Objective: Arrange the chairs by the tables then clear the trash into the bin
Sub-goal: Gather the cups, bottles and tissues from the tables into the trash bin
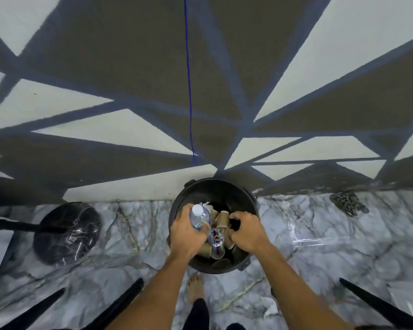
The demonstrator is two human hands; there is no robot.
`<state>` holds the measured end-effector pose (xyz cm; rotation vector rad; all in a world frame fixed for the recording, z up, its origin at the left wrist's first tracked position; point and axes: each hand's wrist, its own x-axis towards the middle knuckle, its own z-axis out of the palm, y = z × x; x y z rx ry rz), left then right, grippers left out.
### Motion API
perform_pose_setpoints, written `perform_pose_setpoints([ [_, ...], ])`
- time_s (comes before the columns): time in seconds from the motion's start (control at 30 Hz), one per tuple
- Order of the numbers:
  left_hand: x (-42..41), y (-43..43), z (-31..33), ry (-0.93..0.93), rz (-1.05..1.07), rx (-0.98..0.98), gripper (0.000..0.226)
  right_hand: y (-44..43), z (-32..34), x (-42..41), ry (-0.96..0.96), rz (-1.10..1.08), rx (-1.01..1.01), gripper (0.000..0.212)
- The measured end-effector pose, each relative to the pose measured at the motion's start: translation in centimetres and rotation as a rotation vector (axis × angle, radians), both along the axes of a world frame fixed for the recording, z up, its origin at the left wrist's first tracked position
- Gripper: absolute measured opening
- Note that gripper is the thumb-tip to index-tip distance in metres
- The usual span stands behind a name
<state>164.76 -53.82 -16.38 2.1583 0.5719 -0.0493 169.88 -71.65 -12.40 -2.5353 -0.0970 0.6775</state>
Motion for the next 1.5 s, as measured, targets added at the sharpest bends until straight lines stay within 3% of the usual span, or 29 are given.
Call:
perform_pose_setpoints([
  [0.13, 2.9, -0.3, -1.7, 0.074, -0.031, 0.029, 0.057, 0.3, -1.8, 2.4, 0.020, -0.007, 0.003, 0.032],
  [0.3, 4.3, 0.0, -3.4, 0.291, -0.049, 0.029, 0.077, -0.6, -3.4, 4.9, 0.067, 0.007, 0.001, 0.030],
  [0.47, 4.7, 1.0, -2.7, 0.359, 0.022, 0.046, 0.065, -0.7, -5.0, 8.0, 0.164, 0.045, 0.082, 0.031],
  [0.6, 5.2, 0.8, -1.8, 0.408, 0.093, 0.037, 0.075, -0.9, -5.4, 10.3, 0.185, 0.099, 0.117, 0.028],
  [0.8, 6.7, -2.0, 0.4, 0.355, 0.121, 0.008, 0.066, -1.7, -4.1, 12.8, 0.154, 0.167, 0.129, 0.018],
  [0.93, 7.1, -2.4, 1.5, 0.328, 0.168, 0.022, 0.063, -0.9, -3.5, 13.8, 0.148, 0.240, 0.140, 0.038],
  [1.07, 5.9, -1.9, 2.6, 0.282, 0.250, 0.019, 0.057, 0.7, -3.0, 13.5, 0.143, 0.349, 0.118, 0.037],
  [1.2, 2.4, -0.5, 3.6, 0.240, 0.349, 0.043, 0.049, 3.6, -2.3, 11.5, 0.156, 0.471, 0.087, 0.039],
  [1.33, -2.7, 1.4, 4.6, 0.215, 0.466, 0.051, 0.057, 7.7, -1.1, 8.1, 0.169, 0.601, 0.099, 0.045],
  [1.5, -10.9, 3.4, 6.2, 0.201, 0.611, 0.059, 0.053, 12.9, 1.5, 1.6, 0.119, 0.789, 0.097, 0.036],
])
